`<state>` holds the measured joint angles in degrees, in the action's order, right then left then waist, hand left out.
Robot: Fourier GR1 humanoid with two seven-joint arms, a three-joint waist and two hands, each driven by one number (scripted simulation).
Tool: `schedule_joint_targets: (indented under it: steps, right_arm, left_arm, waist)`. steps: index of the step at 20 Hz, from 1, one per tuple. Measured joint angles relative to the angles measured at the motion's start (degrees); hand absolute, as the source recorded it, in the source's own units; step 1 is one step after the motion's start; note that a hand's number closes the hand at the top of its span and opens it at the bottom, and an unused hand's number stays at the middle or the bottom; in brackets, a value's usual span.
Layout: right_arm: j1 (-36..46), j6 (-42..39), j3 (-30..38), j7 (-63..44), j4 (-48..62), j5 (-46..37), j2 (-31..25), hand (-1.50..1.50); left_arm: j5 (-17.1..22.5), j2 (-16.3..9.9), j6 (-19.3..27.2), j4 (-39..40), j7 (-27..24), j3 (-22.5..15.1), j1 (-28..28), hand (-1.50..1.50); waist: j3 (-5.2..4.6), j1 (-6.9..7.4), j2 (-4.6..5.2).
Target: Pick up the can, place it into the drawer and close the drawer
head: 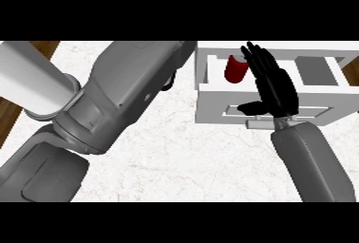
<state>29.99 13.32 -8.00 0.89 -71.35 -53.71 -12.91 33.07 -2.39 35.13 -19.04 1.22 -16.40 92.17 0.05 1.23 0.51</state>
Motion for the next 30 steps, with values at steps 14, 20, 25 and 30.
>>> schedule_joint_targets:
  steps: [14,20,25,30]
  right_arm:
    - [20.4,18.3,7.8,2.4,32.0,-6.2,2.3,-1.5]
    - [27.4,22.3,10.0,3.2,41.5,-7.2,1.9,-1.5]
    - [31.3,23.3,11.1,3.7,47.0,-7.7,1.6,-1.5]
    - [34.2,22.3,12.5,5.6,50.7,-6.8,1.3,-1.5]
  left_arm:
    - [-2.1,-7.6,-3.4,-7.9,5.6,-0.6,-6.0,-1.5]
    - [-3.0,-8.9,-3.2,-13.1,7.4,-1.6,-9.7,-1.5]
    - [-3.2,-11.6,-4.9,-17.7,8.7,-1.9,-13.1,-1.5]
    - [-3.3,-13.6,-5.5,-21.8,10.6,-2.1,-15.1,-1.5]
  waist:
    - [0.0,2.42,0.04]
    - [-0.05,3.85,0.15]
    - [0.0,4.47,0.28]
    - [0.21,4.93,0.72]
